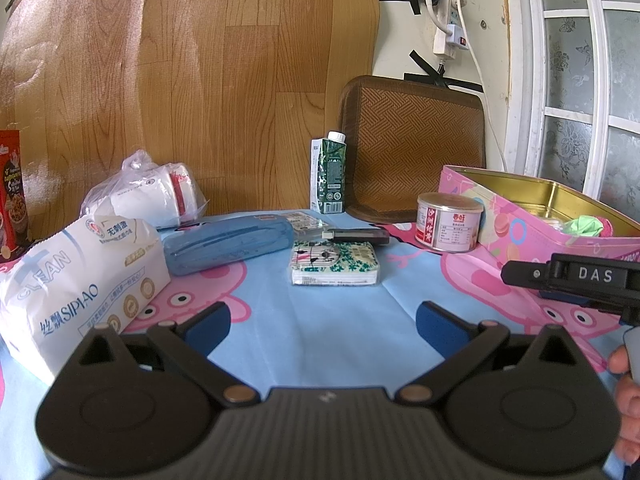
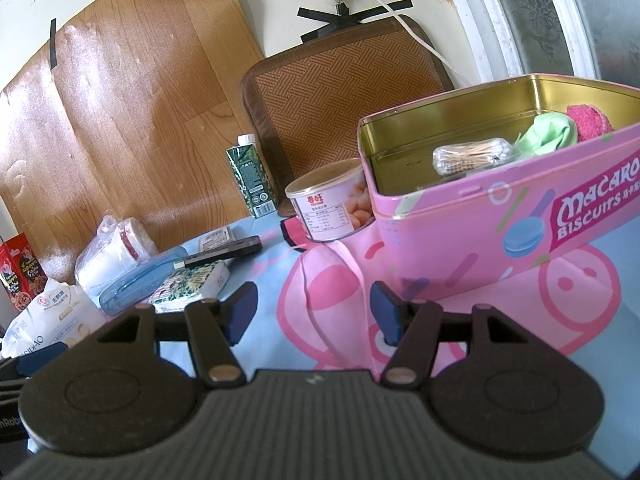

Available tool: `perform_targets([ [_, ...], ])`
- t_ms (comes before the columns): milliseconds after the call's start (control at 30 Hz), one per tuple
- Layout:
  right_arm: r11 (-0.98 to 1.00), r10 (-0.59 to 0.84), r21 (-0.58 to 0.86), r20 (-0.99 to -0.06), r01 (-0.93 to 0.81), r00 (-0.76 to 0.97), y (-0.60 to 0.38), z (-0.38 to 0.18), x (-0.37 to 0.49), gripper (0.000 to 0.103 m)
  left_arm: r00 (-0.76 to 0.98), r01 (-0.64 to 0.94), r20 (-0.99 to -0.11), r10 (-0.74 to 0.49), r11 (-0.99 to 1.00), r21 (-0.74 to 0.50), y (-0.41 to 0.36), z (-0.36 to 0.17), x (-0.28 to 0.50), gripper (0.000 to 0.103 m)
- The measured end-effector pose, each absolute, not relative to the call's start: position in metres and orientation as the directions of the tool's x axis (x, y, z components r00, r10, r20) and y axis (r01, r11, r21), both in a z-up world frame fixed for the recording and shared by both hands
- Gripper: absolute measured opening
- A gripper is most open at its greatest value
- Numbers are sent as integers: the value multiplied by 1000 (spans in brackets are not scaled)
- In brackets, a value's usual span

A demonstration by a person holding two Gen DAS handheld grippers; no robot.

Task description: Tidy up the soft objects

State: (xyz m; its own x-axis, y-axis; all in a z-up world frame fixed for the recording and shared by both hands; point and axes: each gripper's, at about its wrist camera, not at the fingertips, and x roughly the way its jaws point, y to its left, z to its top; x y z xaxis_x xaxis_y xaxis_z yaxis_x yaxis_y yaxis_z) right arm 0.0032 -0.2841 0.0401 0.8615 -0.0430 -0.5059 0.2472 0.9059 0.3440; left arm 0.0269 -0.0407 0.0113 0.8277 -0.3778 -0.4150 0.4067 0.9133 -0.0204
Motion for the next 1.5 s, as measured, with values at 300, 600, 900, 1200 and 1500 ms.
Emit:
perform_targets([
  [300, 905, -41, 346, -505, 246, 862, -283, 40, 4, 65, 828, 406, -415, -377, 914, -21, -40, 11, 27, 102],
  [600, 905, -41, 347, -505, 247, 862, -284, 40, 3, 65, 828, 406, -414, -378, 913, -21, -40, 11, 27, 102],
  [900, 905, -43, 345, -507, 248, 861, -283, 39, 3, 65, 829, 404, -414, -376, 914, -22, -41, 12, 26, 102],
  [1200, 957, 4, 249, -520, 147, 854, -257, 44, 16, 65, 834, 351, -431, -344, 934, -65, -20, 13, 34, 102],
  [1500, 982, 136, 186, -571, -33, 810, -211, 44, 82, 72, 860, 250, -413, -301, 953, -174, 21, 14, 42, 102],
])
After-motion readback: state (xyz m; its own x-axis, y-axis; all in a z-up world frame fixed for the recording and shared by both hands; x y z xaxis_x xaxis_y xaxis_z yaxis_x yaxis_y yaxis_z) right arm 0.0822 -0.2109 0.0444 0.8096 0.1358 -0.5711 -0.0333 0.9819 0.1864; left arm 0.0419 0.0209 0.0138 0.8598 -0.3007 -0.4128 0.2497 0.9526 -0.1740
